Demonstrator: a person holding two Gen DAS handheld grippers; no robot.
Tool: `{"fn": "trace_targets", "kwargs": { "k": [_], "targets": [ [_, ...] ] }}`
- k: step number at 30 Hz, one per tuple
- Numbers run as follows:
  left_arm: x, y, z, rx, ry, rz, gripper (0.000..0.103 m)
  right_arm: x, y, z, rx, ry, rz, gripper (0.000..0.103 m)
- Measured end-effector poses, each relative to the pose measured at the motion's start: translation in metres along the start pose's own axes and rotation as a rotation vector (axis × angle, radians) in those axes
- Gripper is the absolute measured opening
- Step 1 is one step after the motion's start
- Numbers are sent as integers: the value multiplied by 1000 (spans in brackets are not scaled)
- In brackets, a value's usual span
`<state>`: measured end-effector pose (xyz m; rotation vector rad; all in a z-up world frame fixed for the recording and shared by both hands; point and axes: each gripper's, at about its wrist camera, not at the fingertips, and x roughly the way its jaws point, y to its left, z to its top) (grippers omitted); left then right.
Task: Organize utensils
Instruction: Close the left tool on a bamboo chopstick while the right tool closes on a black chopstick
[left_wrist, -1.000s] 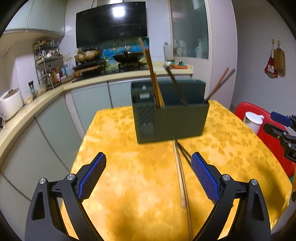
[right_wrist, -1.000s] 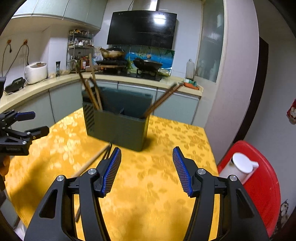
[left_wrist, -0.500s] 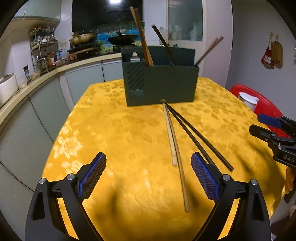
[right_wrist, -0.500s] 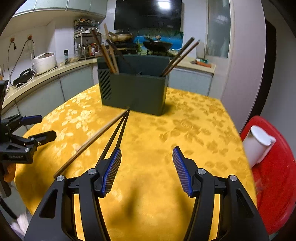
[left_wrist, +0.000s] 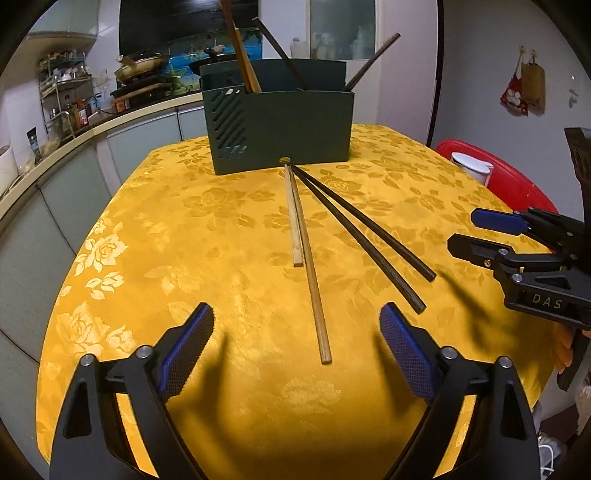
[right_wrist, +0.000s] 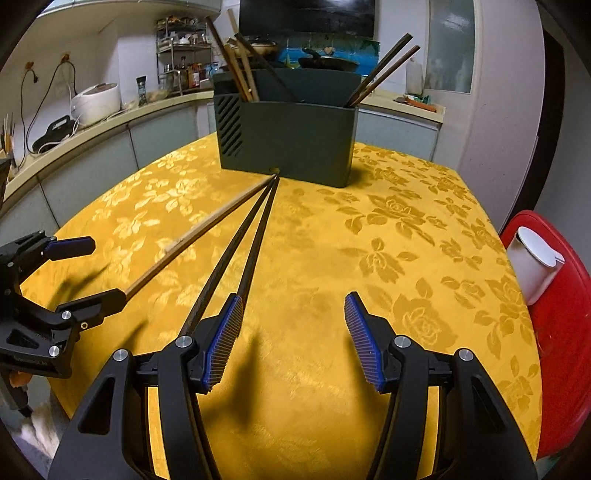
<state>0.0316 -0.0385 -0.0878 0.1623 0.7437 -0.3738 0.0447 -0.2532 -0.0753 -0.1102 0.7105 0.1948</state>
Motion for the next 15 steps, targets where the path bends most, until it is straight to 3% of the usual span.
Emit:
{"fn": "trace_targets", "kwargs": {
  "k": [9,15],
  "targets": [
    [11,-11,-8,40,51,-18,50,3,10,-7,-35,28,21,56],
    [9,-13,-9,43,42,-32,31,8,22,-10,-66,51,53,54]
  ]
}}
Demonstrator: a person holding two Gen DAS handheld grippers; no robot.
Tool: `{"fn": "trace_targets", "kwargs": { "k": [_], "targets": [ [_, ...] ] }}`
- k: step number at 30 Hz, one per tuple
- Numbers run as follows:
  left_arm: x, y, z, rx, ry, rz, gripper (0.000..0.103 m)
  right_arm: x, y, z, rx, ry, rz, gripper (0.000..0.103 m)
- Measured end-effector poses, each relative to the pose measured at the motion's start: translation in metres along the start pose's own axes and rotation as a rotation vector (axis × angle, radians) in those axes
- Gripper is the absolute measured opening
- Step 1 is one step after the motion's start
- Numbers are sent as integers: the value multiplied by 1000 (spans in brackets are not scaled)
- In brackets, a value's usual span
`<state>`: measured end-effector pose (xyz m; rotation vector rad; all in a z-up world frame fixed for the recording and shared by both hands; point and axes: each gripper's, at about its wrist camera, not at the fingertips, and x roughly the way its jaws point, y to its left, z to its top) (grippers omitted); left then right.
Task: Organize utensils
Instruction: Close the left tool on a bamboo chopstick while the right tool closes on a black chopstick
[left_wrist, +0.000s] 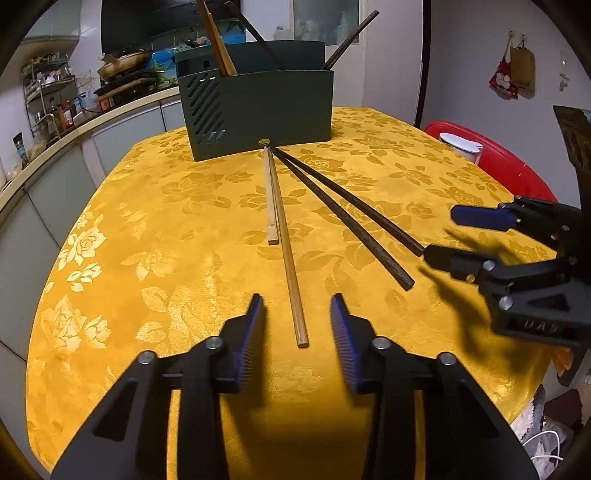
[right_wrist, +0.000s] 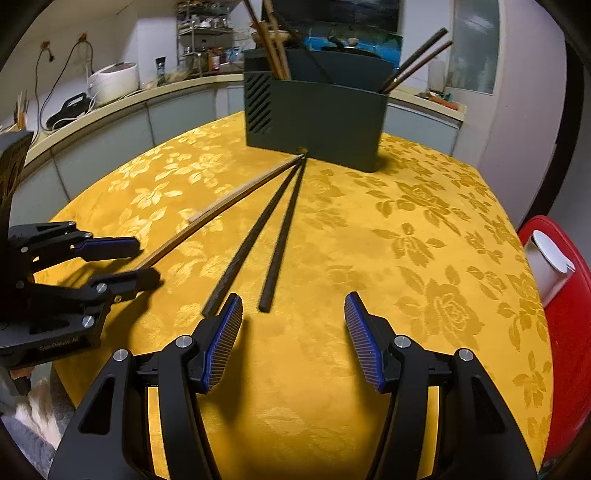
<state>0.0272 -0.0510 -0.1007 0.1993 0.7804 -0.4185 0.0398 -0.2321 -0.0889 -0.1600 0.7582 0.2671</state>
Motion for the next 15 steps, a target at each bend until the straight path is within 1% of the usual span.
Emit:
{"fn": "trace_targets", "kwargs": {
  "k": [1,2,4,7,14,15],
  "targets": [
    [0,-1,0,3,-1,-1,27,1,3,0,-7,4,5,53],
    [-1,-1,0,5,-2,-2,25,3,5,0,-13,9,8,52],
    [-1,-3,0,10,-3,-8,19,7,9,1,-25,23,7,47],
    [-1,-4,0,16,-5,-13,14,12,9,2,-6,34,13,44],
    [0,-4,0,10,-7,-20,11,20,8,9,46,44,37,35],
    [0,-3,0,10,-8,-21,10,20,8,10,46,44,37,32]
  ]
}}
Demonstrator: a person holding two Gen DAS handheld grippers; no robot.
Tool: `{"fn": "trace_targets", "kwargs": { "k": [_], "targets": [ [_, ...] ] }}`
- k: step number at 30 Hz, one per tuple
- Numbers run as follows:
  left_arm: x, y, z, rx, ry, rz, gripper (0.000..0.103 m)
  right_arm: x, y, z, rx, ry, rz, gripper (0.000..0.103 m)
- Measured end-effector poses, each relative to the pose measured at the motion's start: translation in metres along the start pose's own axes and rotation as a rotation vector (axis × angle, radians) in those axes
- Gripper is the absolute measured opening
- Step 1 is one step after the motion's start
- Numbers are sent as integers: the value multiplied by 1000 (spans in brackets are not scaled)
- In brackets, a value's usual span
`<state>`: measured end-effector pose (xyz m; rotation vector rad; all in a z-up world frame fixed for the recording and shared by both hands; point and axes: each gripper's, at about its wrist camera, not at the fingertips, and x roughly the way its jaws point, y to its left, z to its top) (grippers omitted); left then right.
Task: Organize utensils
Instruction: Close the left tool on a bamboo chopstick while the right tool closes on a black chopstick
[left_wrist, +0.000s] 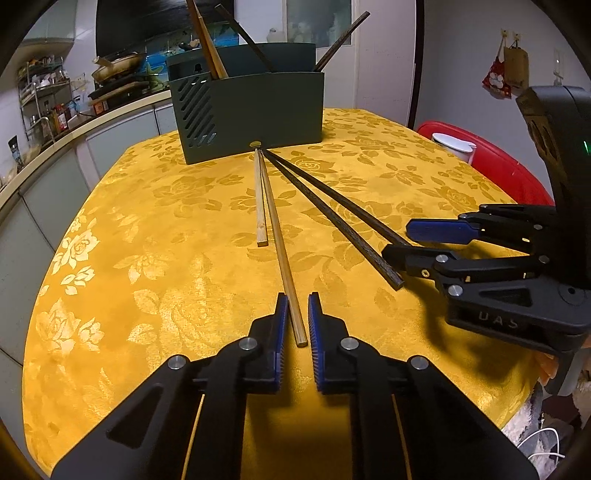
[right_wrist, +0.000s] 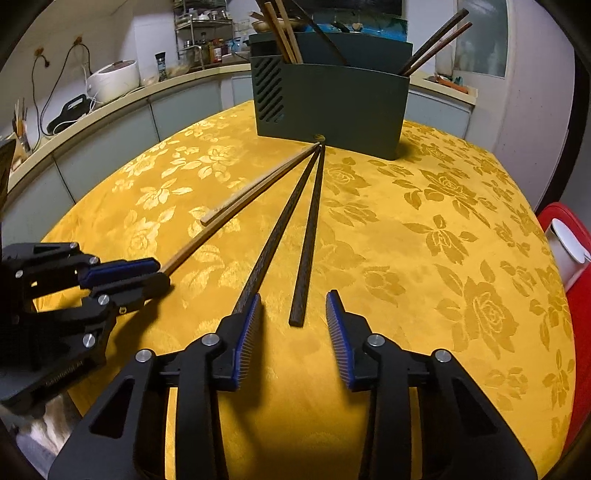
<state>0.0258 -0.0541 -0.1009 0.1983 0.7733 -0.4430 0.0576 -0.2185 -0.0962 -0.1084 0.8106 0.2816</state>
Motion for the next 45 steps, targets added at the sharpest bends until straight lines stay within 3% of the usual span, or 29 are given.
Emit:
{"fn": "trace_targets", "kwargs": {
  "k": [8,14,45],
  "targets": [
    [-1,-1,-1,-1,-2,-13,9,-1,-12,-1,53,1,1,10],
    [-3,-4,-2,-5,4,-31,9,-6,-16,-5,46,-2,-64,9],
    [-1,-4,1,-9,-21,-12,8,-2,-26,0,123,3,26,9]
  ]
}}
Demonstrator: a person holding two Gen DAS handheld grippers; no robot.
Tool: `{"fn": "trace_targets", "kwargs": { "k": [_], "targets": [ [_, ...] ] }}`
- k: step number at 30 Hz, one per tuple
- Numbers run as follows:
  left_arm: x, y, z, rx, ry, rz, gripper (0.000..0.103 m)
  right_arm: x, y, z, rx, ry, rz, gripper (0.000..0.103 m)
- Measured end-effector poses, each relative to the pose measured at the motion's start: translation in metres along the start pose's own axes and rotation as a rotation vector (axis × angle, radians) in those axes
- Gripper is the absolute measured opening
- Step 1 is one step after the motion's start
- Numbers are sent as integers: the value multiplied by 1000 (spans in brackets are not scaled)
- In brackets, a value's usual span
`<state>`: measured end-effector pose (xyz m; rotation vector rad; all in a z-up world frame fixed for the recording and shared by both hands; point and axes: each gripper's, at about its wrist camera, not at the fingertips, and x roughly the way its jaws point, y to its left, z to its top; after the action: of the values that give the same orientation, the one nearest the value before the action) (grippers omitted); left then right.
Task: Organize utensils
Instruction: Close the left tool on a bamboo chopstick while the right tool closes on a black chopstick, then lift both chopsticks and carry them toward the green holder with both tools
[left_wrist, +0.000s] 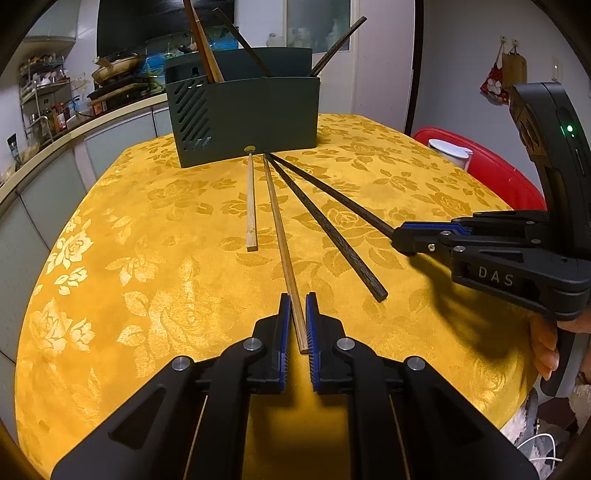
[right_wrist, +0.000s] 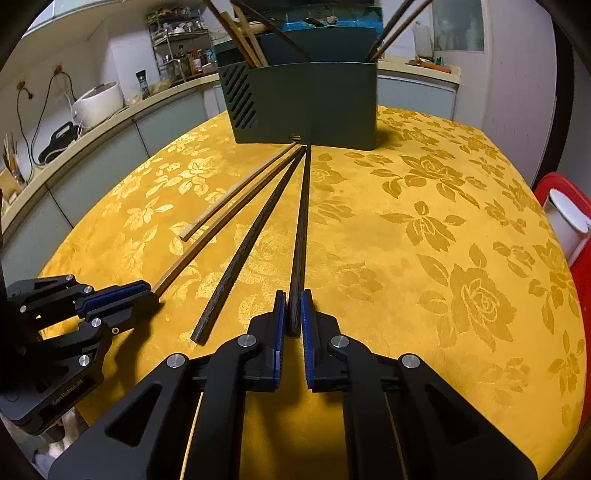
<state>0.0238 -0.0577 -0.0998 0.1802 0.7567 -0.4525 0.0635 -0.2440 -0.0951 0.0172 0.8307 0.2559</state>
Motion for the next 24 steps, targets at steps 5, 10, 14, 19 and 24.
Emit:
{"fn": "trace_targets", "kwargs": {
  "k": [5,10,14,19,24],
  "targets": [
    [-15,7,8,-11,-38,10,7,-20,-4,3,7,-31,-6,9],
    [-35,9,20,-12,-97,12,6,-43,-10,9,22,-78,-11,8],
    [-51,9,32,7,-148,22,5,-64,-14,16,33,-126,-12,8],
    [-70,9,52,27,-196,27,0,-92,-17,27,40,-199,-12,8],
    [-81,14,74,34,-220,12,0,-114,-23,39,45,-263,-13,8]
  ]
}}
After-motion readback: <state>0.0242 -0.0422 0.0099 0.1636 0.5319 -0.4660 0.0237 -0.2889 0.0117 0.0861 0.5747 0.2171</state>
